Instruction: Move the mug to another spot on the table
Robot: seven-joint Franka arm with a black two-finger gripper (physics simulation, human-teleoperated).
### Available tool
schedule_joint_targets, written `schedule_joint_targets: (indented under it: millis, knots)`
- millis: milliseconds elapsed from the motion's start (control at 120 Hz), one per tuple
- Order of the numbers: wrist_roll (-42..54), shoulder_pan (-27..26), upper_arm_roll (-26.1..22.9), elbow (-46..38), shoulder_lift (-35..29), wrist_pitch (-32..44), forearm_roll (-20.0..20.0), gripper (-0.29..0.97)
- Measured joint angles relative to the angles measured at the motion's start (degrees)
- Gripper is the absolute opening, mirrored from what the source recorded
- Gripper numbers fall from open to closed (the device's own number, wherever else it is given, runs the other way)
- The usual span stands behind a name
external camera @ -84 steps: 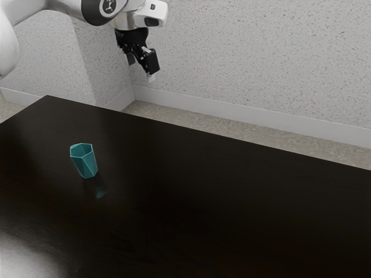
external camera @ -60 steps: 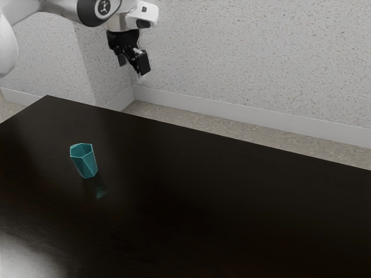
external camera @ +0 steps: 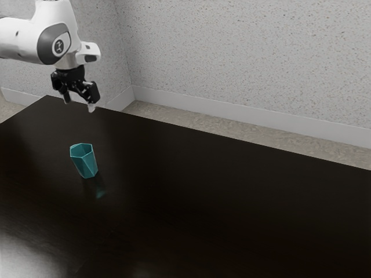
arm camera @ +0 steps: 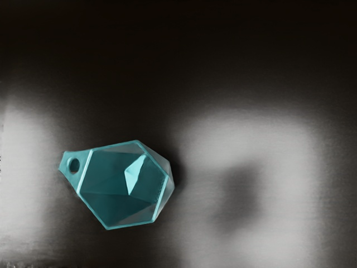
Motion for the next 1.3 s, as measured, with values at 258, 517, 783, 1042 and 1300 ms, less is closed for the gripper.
schedule_joint_targets:
  millis: [258, 517, 783, 1042, 1300]
  knots:
    - [-16.0, 0.1, 5.5, -9.7, -1.1, 8.1, -3.9, 0.68]
    - [-33.3, 1.5, 7.6, -15.6, 2.2, 12.3, -14.0, 0.67]
    - [-45.8, 4.0, 7.5, -13.8, 6.1, 17.0, -19.3, 0.58]
    - [-53.3, 15.5, -2.6, -7.4, 14.3, 18.8, -21.0, 0.55]
    - [-57.5, 25.0, -11.1, -1.7, 19.9, 19.2, -22.9, 0.55]
